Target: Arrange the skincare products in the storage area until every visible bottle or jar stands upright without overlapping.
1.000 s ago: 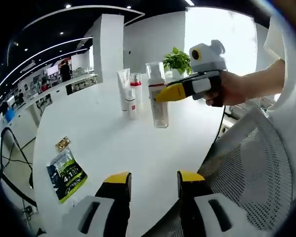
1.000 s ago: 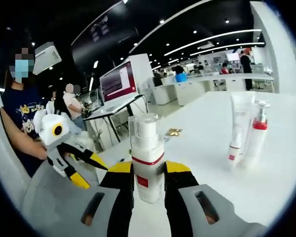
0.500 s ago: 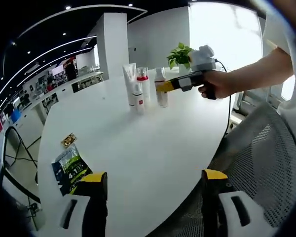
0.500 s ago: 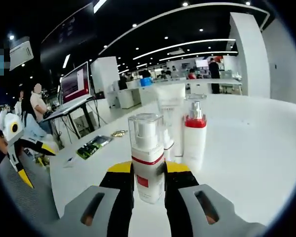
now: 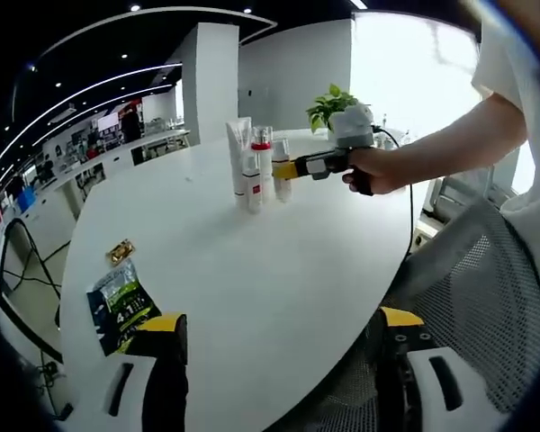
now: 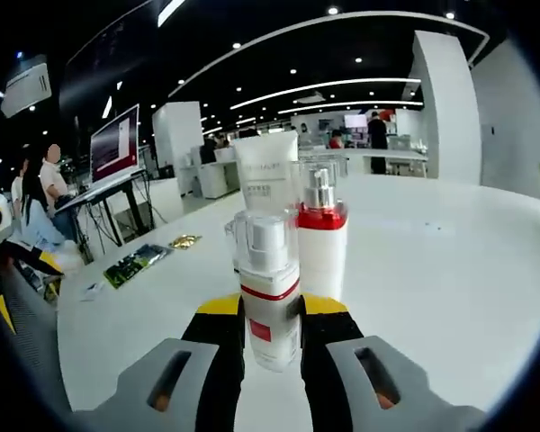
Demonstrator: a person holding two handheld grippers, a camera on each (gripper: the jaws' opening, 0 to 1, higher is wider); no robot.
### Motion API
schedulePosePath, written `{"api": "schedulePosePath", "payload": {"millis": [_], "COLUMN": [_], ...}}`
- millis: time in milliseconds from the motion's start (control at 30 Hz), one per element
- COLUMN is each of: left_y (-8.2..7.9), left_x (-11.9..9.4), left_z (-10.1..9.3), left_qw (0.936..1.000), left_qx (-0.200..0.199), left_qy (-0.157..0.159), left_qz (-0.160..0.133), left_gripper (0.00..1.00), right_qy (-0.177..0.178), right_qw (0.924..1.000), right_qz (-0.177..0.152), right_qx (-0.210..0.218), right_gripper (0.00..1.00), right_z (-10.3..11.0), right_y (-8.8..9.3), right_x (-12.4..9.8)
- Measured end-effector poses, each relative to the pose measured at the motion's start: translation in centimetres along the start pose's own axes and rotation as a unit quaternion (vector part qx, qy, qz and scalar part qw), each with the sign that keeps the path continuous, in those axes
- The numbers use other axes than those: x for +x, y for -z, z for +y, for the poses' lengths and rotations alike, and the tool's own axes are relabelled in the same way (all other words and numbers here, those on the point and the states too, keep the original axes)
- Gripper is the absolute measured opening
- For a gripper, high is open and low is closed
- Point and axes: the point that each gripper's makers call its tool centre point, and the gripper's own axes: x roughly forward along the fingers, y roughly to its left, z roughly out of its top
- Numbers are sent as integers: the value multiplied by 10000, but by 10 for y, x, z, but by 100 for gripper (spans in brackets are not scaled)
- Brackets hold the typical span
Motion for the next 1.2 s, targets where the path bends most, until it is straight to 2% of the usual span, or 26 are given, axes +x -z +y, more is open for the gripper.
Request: {"api": "schedulePosePath", "payload": {"millis": [267, 400, 433, 533, 933, 1067, 1167, 1200], "left_y": [-3, -3, -2, -2, 2, 2, 2, 2], "left_x": [-1, -1, -1, -1, -2, -1, -1, -2], "left_z": [2, 2, 2, 3, 5, 4, 5, 5], "left_qw": [9999, 10000, 10000, 9999, 9998, 9999, 9998, 9998], "left_qx": [-8, -15, -22, -19, 44, 49, 69, 69], "left_qy": [-78, -78, -82, -97, -168, -157, -175, -182], "left_qz": [-71, -59, -48, -53, 40, 46, 65, 51], "left_gripper": [87, 86, 86, 86, 84, 84, 84, 84], "right_qy": [60, 95, 81, 80, 204, 255, 303, 316], "right_qw": [9998, 9995, 9994, 9988, 9986, 9990, 9995, 9992], "right_qz": [-71, 44, -137, -259, -359, -263, 16, 31], "right_qx": [-153, -307, -311, -412, -344, -258, -130, -232], "right_gripper": [21, 21, 21, 21, 21, 21, 30, 32], "right_z": [-3, -8, -8, -8, -16, -19, -19, -19], "right_y": [10, 23, 20, 19, 14, 11, 18, 19], "right_x": [7, 9, 8, 8, 19, 21, 19, 18]}}
